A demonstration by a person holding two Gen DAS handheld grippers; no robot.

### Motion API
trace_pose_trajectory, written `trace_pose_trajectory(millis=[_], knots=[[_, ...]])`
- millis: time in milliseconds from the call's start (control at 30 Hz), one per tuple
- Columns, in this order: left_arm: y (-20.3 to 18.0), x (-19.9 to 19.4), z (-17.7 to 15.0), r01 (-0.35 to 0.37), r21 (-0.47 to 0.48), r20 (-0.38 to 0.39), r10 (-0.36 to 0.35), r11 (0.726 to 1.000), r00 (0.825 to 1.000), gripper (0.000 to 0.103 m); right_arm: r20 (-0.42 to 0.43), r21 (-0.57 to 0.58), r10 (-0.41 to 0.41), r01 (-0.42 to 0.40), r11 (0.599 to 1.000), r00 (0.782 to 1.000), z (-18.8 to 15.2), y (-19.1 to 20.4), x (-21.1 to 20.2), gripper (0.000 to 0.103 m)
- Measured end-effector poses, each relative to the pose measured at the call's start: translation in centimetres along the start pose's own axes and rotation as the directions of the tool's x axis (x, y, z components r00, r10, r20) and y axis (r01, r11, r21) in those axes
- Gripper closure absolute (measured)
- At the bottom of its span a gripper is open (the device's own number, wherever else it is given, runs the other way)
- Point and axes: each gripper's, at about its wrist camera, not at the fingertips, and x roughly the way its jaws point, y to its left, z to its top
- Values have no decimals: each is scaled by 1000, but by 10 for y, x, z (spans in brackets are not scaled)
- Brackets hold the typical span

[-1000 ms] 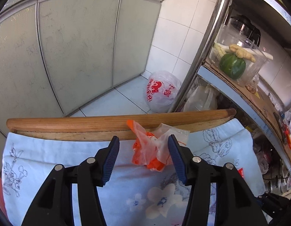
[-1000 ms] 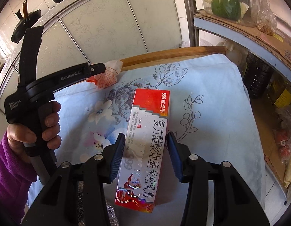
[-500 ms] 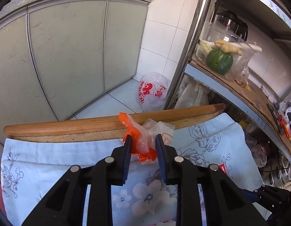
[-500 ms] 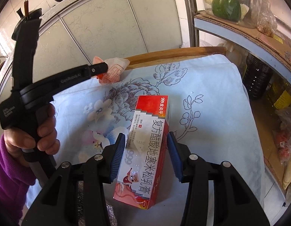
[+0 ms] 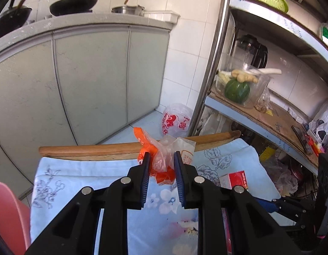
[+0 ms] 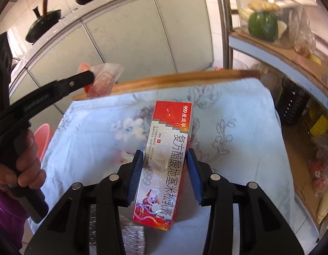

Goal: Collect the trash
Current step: 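Carry the medicine box and plastic bag over the pink bin with both tools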

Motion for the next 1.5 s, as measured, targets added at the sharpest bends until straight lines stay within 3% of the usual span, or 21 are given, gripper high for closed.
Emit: trace_pose_trajectory(millis=[433,733,1000,1500], knots=[[13,-97,-19,-88,-19,118,90,996,989,81,86,-129,72,-60,990,994,3,54,-34,60],[33,-140,-30,-168,-63,185,177,984,967,81,154,-223,123,-87,971,980,12,89,-52,60],[59,-178,-39,-235,-122,239,258,964,936,81,209,-310,204,-133,941,956,27,128,-63,60],[119,-222,-70,-407,-224,240,454,886,858,81,150,-464,345,-241,852,927,23,228,-47,60]])
